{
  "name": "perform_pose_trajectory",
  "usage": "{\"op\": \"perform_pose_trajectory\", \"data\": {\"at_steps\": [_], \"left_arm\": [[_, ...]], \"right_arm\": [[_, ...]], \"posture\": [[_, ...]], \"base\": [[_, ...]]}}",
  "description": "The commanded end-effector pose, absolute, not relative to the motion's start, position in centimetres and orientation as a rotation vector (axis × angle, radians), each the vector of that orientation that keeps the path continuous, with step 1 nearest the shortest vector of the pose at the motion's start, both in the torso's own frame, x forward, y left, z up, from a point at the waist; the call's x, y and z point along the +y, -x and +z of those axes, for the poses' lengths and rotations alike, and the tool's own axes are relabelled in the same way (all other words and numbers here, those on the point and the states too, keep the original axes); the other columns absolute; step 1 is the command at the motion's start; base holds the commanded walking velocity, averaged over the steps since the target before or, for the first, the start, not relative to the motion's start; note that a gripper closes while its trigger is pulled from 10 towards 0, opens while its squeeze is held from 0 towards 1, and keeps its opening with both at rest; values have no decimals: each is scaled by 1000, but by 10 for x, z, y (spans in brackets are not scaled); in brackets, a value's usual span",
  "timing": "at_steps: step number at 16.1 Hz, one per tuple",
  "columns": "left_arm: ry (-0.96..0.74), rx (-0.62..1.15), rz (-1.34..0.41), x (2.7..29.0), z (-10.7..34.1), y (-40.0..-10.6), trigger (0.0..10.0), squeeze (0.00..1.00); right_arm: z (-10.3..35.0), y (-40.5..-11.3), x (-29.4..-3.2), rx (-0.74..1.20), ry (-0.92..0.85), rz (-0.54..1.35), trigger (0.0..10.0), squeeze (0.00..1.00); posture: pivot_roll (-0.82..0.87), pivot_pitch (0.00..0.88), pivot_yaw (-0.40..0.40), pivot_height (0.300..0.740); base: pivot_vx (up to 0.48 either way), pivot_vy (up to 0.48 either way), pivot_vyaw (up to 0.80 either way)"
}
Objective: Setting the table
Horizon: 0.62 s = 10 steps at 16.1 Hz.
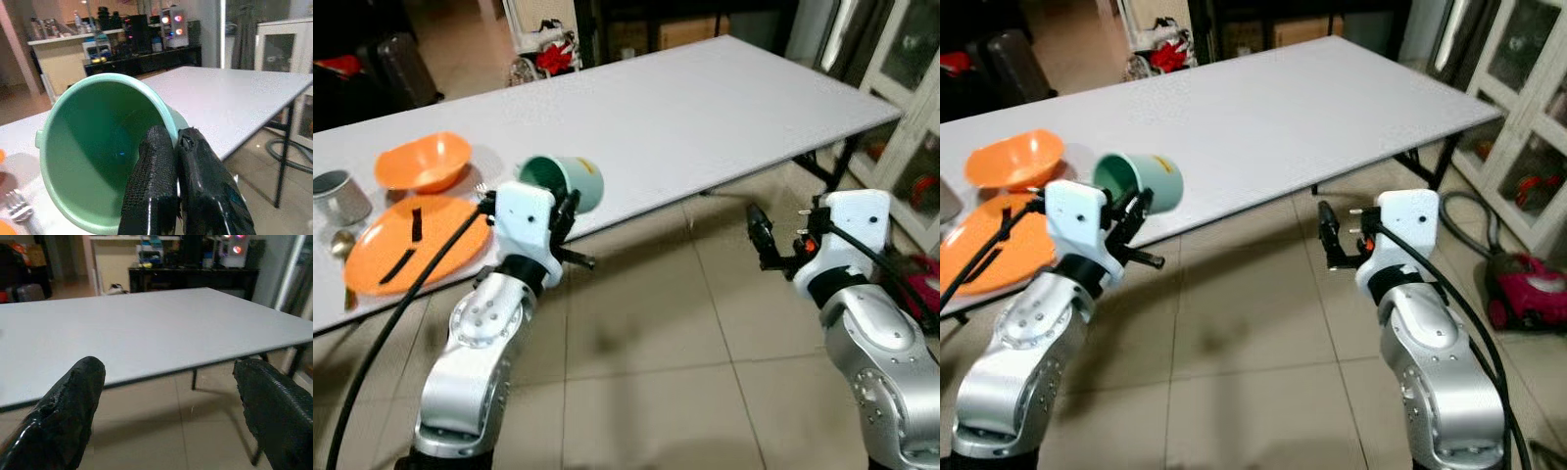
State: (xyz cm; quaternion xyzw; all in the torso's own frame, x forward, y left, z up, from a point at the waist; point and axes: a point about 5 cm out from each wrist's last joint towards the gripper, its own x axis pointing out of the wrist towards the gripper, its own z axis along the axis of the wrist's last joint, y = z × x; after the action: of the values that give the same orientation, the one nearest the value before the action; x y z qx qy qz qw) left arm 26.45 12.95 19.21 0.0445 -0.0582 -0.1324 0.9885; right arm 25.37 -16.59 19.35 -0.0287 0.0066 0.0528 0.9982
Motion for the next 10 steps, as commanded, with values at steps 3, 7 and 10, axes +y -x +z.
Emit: {"op": "perform_pose_trajectory", "data": {"at_steps": [3, 7, 10], "left_arm": [[-102, -126, -237, 136, 193, -267, 10000, 0], [-112, -140, -232, 135, 196, -272, 10000, 0], [-119, -142, -222, 138, 197, -274, 10000, 0]], "right_arm": [[191, -252, -156, 18, 55, 153, 10000, 0], [192, -257, -153, 10, 68, 180, 10000, 0], [192, -260, -150, 7, 72, 194, 10000, 0]], "posture": [[-133, 31, 68, 740], [-119, 29, 66, 740], [-109, 32, 70, 740]], "base": [[376, 0, 0], [374, 0, 0], [374, 0, 0]]}}
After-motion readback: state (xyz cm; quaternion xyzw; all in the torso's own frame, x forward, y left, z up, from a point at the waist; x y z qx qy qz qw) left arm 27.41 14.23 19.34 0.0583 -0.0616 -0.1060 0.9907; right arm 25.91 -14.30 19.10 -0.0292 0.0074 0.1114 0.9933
